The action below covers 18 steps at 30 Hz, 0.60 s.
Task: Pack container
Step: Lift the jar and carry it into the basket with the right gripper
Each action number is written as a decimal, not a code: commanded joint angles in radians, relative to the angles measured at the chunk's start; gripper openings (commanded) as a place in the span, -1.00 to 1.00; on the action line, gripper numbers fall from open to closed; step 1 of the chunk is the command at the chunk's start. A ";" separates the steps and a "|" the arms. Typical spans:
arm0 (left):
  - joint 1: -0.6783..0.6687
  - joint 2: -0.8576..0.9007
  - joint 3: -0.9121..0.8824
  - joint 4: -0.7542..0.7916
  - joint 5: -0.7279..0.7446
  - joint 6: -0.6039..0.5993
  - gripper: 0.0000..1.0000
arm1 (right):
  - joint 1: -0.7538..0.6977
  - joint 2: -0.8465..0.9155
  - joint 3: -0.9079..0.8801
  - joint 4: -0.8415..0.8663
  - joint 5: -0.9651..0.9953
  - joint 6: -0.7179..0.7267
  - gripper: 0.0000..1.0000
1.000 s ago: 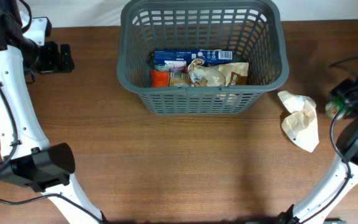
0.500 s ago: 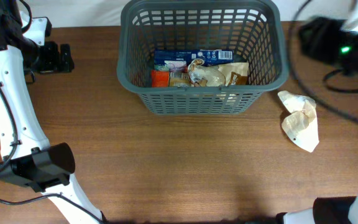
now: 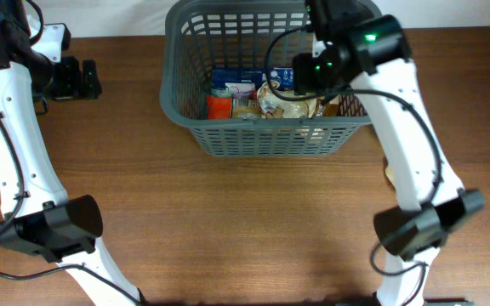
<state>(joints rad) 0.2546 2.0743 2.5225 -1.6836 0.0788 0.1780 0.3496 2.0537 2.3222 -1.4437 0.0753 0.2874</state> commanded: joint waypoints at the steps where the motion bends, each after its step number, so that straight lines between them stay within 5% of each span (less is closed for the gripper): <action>1: 0.003 -0.012 -0.005 -0.001 0.003 -0.008 0.99 | 0.003 0.048 0.003 -0.004 0.027 -0.002 -0.92; 7: 0.003 -0.012 -0.005 -0.001 0.003 -0.008 0.99 | 0.001 0.111 -0.039 0.008 0.033 -0.004 -0.92; 12: 0.003 -0.012 -0.005 0.000 0.003 -0.008 0.99 | 0.029 0.113 -0.045 0.011 -0.150 -0.093 -0.92; 18: 0.003 -0.012 -0.005 -0.001 0.003 -0.008 0.98 | 0.076 0.113 -0.090 0.190 -0.165 -0.127 -0.92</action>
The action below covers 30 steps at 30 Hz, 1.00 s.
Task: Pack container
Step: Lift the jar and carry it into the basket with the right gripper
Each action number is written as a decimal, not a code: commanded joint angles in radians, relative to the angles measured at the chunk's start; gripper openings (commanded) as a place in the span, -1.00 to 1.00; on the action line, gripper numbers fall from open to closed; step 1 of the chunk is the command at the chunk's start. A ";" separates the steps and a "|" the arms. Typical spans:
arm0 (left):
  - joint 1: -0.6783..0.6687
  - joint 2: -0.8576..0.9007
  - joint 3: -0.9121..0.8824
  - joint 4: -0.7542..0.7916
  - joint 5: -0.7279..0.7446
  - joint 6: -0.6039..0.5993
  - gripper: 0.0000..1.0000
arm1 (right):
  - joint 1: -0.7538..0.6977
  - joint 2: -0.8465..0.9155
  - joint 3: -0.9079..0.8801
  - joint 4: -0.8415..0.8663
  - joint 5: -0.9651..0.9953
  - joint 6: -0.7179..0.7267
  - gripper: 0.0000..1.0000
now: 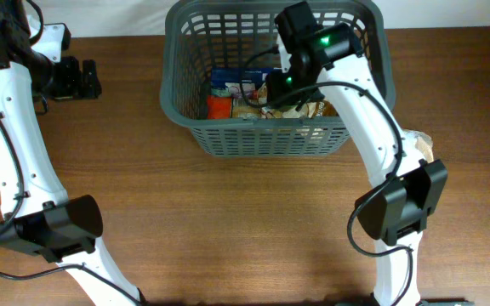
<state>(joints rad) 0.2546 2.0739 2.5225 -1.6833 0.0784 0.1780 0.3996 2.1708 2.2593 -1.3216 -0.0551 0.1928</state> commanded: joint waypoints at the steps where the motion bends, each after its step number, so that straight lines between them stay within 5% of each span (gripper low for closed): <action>1: 0.003 -0.011 -0.005 -0.001 0.004 -0.008 0.99 | 0.031 -0.004 -0.042 0.105 -0.057 -0.032 -0.92; 11: 0.003 -0.011 -0.005 -0.001 0.004 -0.008 0.98 | 0.065 -0.004 -0.255 0.241 -0.144 -0.032 -0.92; 17: 0.003 -0.011 -0.005 -0.001 0.004 -0.008 0.98 | 0.063 -0.039 -0.174 0.198 -0.132 -0.074 0.89; 18: 0.003 -0.011 -0.005 -0.001 0.004 -0.008 0.98 | 0.063 -0.041 -0.150 0.187 -0.133 -0.074 0.98; 25: 0.003 -0.011 -0.005 -0.001 0.004 -0.008 0.98 | 0.060 -0.044 0.150 0.039 -0.045 -0.085 0.98; 30: 0.003 -0.011 -0.005 -0.001 0.004 -0.008 0.98 | -0.031 -0.053 0.573 -0.186 0.255 -0.073 0.98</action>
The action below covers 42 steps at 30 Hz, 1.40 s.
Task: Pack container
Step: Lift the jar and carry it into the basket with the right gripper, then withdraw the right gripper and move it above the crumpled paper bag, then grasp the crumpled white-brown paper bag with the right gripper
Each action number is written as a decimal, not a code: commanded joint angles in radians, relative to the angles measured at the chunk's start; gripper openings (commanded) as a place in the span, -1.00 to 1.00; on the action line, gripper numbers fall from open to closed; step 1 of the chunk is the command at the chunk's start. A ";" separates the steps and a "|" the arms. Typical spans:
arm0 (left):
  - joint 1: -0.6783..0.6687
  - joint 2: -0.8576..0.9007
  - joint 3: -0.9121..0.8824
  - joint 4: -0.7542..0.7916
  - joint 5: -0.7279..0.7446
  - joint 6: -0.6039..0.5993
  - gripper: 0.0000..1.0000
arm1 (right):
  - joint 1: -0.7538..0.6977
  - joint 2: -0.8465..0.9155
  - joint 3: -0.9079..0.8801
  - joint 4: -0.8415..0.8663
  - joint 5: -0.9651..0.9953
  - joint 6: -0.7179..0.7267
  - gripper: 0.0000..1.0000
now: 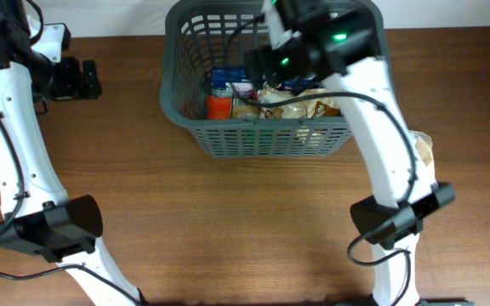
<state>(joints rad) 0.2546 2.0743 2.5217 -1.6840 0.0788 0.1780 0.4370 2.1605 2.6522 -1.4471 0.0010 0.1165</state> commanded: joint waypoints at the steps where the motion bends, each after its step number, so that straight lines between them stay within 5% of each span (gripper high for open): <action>1: 0.003 -0.012 -0.004 0.000 0.003 -0.008 0.98 | -0.097 -0.052 0.219 -0.071 0.199 0.018 0.98; 8: 0.003 -0.012 -0.004 0.000 0.003 -0.008 0.99 | -0.507 -0.202 0.273 -0.131 0.152 0.082 0.98; 10: 0.003 -0.012 -0.004 0.000 0.003 -0.008 0.98 | -0.694 -0.237 0.210 -0.121 -0.058 0.087 0.90; 13: 0.003 -0.012 -0.004 0.000 0.003 -0.008 0.98 | -0.883 -0.261 0.019 -0.079 -0.209 0.087 0.77; 18: 0.003 -0.012 -0.004 0.000 0.003 -0.008 0.99 | -1.039 -0.260 -0.406 0.074 -0.307 0.058 0.86; 31: 0.003 -0.012 -0.004 0.000 0.003 -0.008 0.98 | -0.934 -0.256 -1.003 0.197 -0.302 -0.295 1.00; 42: 0.003 -0.012 -0.004 0.000 0.003 -0.008 0.99 | -0.861 -0.256 -1.226 0.385 -0.142 -0.228 1.00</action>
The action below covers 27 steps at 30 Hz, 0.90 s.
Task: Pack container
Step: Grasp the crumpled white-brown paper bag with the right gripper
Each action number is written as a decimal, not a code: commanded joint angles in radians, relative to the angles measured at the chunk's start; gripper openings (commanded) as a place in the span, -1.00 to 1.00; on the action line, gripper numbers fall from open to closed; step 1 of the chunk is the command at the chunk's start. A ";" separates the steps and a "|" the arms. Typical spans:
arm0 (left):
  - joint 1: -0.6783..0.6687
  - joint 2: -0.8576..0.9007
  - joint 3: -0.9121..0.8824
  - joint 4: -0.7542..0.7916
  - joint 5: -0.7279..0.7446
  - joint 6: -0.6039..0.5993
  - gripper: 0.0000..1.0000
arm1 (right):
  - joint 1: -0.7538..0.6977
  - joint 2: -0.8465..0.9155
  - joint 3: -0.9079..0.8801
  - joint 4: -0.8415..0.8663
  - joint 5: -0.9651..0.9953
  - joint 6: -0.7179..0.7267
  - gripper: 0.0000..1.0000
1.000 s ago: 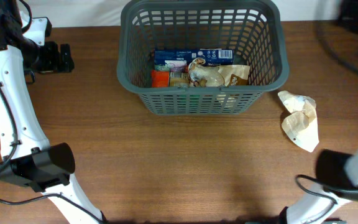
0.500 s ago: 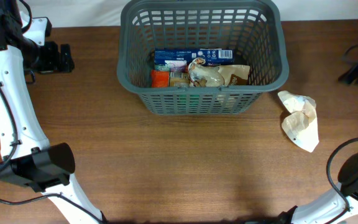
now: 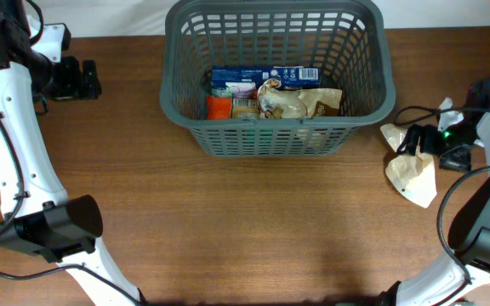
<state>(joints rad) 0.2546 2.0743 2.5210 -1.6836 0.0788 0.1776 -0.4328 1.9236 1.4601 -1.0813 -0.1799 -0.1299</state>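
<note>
The grey plastic basket (image 3: 275, 136) stands at the back middle of the table. Inside lie a blue box (image 3: 266, 77), an orange packet (image 3: 219, 106) and beige and brown snack bags (image 3: 300, 103). A crumpled cream packet (image 3: 413, 168) lies on the table right of the basket. My right gripper (image 3: 410, 141) is low at that packet's upper edge; the overhead view does not show how its jaws stand. My left gripper (image 3: 81, 78) is at the far left back, away from everything, its jaw state unclear.
The right arm's black cable (image 3: 415, 110) loops over the table between the basket and the gripper. The table's back edge runs just behind the basket. Both arm bases stand at the front corners.
My right arm has left the basket, where it hung over the middle, and now reaches the cream packet on the table at the right. The basket's contents and the left arm are unchanged.
My right gripper was first low inside the basket's right half over the snack bags. It then sat more to the left in the basket, then higher over its middle with the bags left lying inside. Now it is outside, at the cream packet.
</note>
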 commanded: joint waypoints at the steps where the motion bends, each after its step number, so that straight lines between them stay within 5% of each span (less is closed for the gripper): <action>1: 0.003 -0.012 -0.003 -0.001 0.003 -0.008 0.98 | 0.009 -0.019 -0.059 0.053 0.042 0.055 1.00; 5: 0.003 -0.012 -0.003 -0.001 0.003 -0.008 0.98 | 0.009 -0.019 -0.132 0.155 -0.003 0.113 0.98; 10: 0.003 -0.012 -0.003 -0.001 0.003 -0.008 0.98 | 0.009 -0.019 -0.222 0.242 -0.011 0.173 0.71; 17: 0.003 -0.012 -0.003 0.000 0.003 -0.008 0.98 | 0.006 -0.019 -0.244 0.238 -0.011 0.199 -0.68; 21: 0.003 -0.012 -0.003 -0.001 0.003 -0.008 0.98 | 0.003 -0.022 -0.225 0.190 -0.010 0.199 -0.90; 27: 0.003 -0.012 -0.003 -0.001 0.003 -0.008 0.99 | -0.002 -0.130 0.005 0.042 -0.006 0.216 -0.92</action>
<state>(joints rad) 0.2546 2.0739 2.5206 -1.6836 0.0788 0.1776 -0.4313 1.9060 1.3186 -0.9951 -0.1848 0.0681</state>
